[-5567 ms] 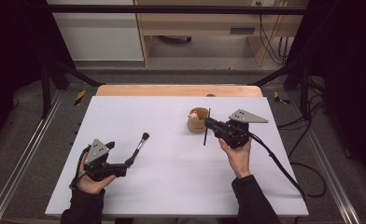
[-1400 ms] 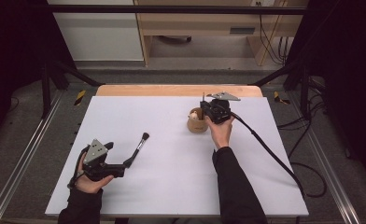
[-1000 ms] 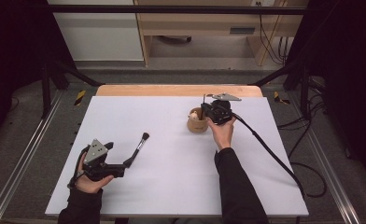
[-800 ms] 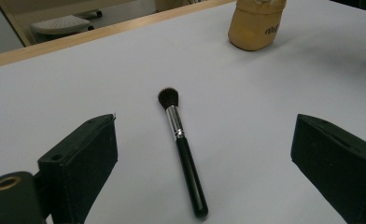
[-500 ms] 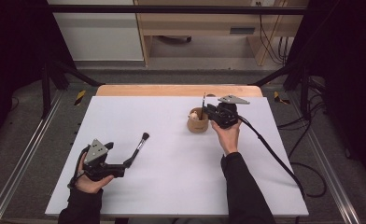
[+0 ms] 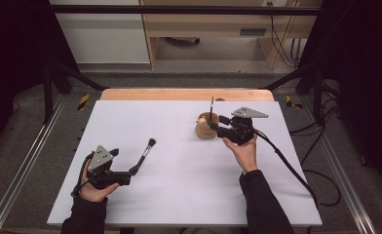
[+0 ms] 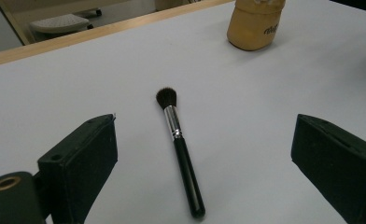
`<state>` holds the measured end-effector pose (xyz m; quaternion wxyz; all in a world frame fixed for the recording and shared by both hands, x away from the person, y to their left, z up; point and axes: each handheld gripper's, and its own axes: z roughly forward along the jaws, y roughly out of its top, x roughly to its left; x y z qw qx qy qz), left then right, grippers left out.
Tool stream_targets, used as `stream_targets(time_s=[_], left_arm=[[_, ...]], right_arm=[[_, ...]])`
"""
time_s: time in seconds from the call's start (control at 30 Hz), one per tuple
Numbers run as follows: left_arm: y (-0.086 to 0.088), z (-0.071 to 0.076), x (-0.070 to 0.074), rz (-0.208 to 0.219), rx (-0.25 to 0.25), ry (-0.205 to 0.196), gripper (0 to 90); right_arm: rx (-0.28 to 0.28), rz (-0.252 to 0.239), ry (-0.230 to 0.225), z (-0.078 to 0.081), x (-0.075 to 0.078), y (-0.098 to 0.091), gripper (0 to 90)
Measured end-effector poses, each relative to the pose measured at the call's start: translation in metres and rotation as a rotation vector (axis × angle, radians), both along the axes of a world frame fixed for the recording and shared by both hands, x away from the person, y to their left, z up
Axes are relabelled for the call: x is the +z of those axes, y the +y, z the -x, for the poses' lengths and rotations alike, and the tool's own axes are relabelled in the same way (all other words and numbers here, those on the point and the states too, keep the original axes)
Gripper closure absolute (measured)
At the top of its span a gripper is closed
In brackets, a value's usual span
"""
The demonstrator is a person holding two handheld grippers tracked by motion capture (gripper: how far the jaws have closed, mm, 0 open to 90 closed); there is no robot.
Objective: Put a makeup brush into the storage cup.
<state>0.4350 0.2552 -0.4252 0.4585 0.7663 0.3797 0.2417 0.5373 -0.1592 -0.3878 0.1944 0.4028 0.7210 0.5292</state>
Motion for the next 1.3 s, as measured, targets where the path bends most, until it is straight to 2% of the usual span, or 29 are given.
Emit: stream_targets(time_s=[0.03,0.07,0.2,0.37,0.53,0.93,1.0,1.3], left_arm=[[0.0,0.0,0.0,0.0,0.0,0.0,6.5],[0.0,0.0,0.0,-0.002,-0.002,0.001,6.5],[-0.001,0.0,0.0,-0.001,-0.002,0.001,6.5],[-0.002,0.0,0.0,0.001,-0.002,0.004,6.5],[-0.002,0.001,0.001,0.001,-0.004,0.004,6.4],[-0.002,0.002,0.002,0.008,-0.003,0.003,6.3],[-0.002,0.002,0.002,0.008,-0.004,0.003,6.3],[-0.002,0.002,0.002,0.015,-0.004,0.004,6.2]], right_arm=[[0.0,0.0,0.0,0.0,0.0,0.0,49.2],[0.014,0.002,-0.002,0.005,0.001,-0.001,45.2],[0.032,-0.006,-0.009,0.016,0.001,-0.003,38.0],[0.037,0.005,-0.016,0.027,0.001,-0.008,28.4],[0.047,0.007,-0.023,0.038,0.001,-0.012,22.4],[0.05,0.005,-0.031,0.057,-0.002,-0.023,15.2],[0.051,0.008,-0.044,0.061,-0.002,-0.027,14.5],[0.035,-0.001,-0.037,0.073,-0.009,-0.04,11.5]])
